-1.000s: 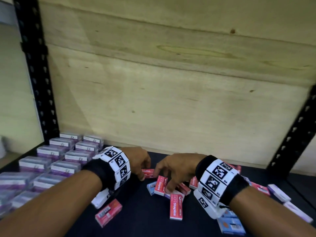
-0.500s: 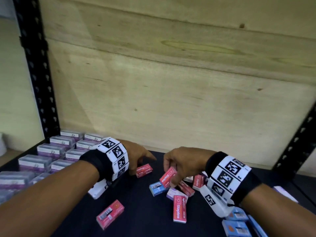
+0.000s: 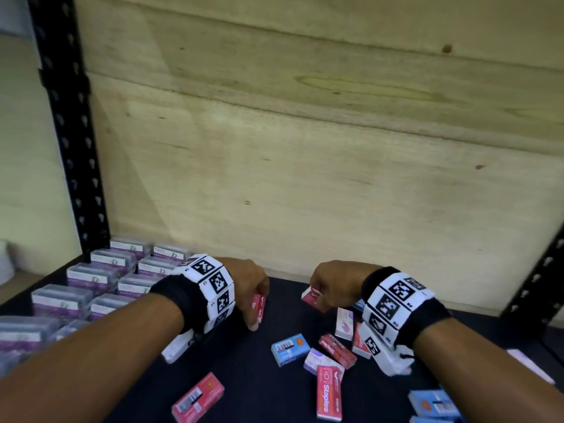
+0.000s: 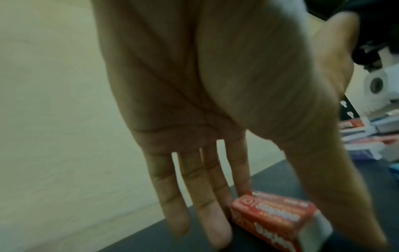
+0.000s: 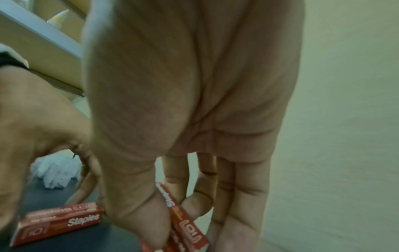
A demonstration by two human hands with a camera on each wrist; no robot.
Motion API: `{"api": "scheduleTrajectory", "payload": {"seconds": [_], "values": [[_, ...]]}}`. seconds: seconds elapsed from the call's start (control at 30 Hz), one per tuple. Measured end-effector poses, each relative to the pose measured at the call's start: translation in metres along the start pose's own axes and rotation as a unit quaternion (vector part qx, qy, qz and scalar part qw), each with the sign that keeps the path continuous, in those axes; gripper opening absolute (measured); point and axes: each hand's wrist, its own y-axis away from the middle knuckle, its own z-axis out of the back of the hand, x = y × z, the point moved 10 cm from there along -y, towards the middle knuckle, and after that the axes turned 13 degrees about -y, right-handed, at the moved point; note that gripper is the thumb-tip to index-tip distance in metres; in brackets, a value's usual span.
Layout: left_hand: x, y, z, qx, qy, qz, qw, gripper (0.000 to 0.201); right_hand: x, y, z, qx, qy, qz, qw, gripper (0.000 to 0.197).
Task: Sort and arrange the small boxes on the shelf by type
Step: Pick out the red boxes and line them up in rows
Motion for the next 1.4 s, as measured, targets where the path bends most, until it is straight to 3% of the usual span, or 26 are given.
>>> {"api": "scheduleTrajectory", "payload": {"seconds": [0.1,0.3,0.57,0.8,1.0,1.2,1.4], "values": [[0.002,-0.001,0.000,0.007,0.013,-0.008,1.000,0.061,-0.002,-0.011,-0.003,0.001,0.005,-0.006,1.000,0.021],[-0.004,-0.004,0.002,0.025,-0.003,-0.067,0.997,0.060,0.003,-0.024,-0.002,-0.013,-0.009,0.005,1.000,0.018],[0.012,-0.009,0.001,0.026,-0.028,-0.021,0.999,0.042,-0.002,-0.026,0.000,-0.001,-0.048,-0.020,0.999,0.036],[0.017,-0.010,0.001,0.015,0.012,-0.015,1.000,0.043,-0.002,-0.027,0.000,0.015,-0.039,-0.026,0.999,0.026],[0.032,-0.015,0.008,-0.033,-0.023,0.043,0.998,0.028,0.004,-0.028,0.006,-0.015,-0.058,-0.019,0.998,0.028],[0.041,-0.025,0.010,-0.065,-0.048,0.096,0.992,0.032,0.013,-0.042,0.007,-0.028,-0.004,-0.018,0.999,0.032],[0.048,-0.033,0.010,-0.037,-0.048,0.087,0.994,0.042,0.017,-0.058,0.004,-0.029,0.041,-0.015,0.999,0.037]]}}
